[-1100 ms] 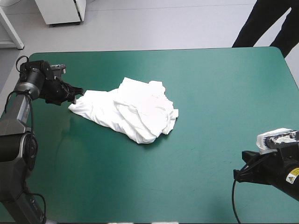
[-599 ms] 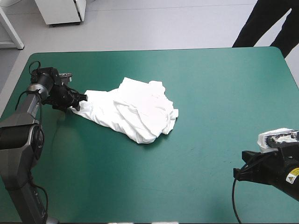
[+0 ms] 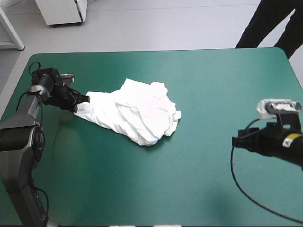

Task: Fold the cloth

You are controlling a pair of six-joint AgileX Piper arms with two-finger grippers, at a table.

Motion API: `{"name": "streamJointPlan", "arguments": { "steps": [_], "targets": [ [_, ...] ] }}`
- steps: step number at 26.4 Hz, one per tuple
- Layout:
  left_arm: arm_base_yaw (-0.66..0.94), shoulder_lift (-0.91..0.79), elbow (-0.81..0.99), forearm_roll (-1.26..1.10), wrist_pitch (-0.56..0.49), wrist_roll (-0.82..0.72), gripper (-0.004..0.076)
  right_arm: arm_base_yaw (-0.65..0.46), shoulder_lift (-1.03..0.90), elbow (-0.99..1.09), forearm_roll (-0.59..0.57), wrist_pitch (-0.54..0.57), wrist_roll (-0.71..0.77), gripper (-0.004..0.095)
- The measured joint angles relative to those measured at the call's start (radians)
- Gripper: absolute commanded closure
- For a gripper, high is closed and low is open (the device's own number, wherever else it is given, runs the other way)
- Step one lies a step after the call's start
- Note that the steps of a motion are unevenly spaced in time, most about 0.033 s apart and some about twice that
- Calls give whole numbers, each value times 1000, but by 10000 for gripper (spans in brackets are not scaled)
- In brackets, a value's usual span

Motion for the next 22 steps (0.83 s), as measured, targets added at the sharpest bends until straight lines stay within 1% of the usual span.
{"name": "streamJointPlan", "arguments": {
  "steps": [1,3,6,8,10,12,14,16,22],
  "targets": [
    [0,0,0,-1,0,0,746,0,52,-53,5,15,-6,366],
    [0,0,0,-2,0,0,746,0,219,-173,36,72,-19,405],
    [1,0,0,-5,0,1,746,10,461,-358,112,102,-64,414],
    [1,0,0,-5,0,1,746,33,558,-441,117,114,-70,415],
    [1,0,0,-7,0,1,746,71,640,-517,104,122,-76,418],
    [1,0,0,-13,-2,1,746,123,714,-574,59,124,-75,418],
    [1,0,0,-23,-5,11,746,179,787,-623,7,125,-50,418],
    [1,1,0,-32,-6,19,746,215,844,-654,-11,119,-25,418],
    [1,1,0,-34,-7,38,746,231,980,-681,-19,98,-6,426]
  ]
}}
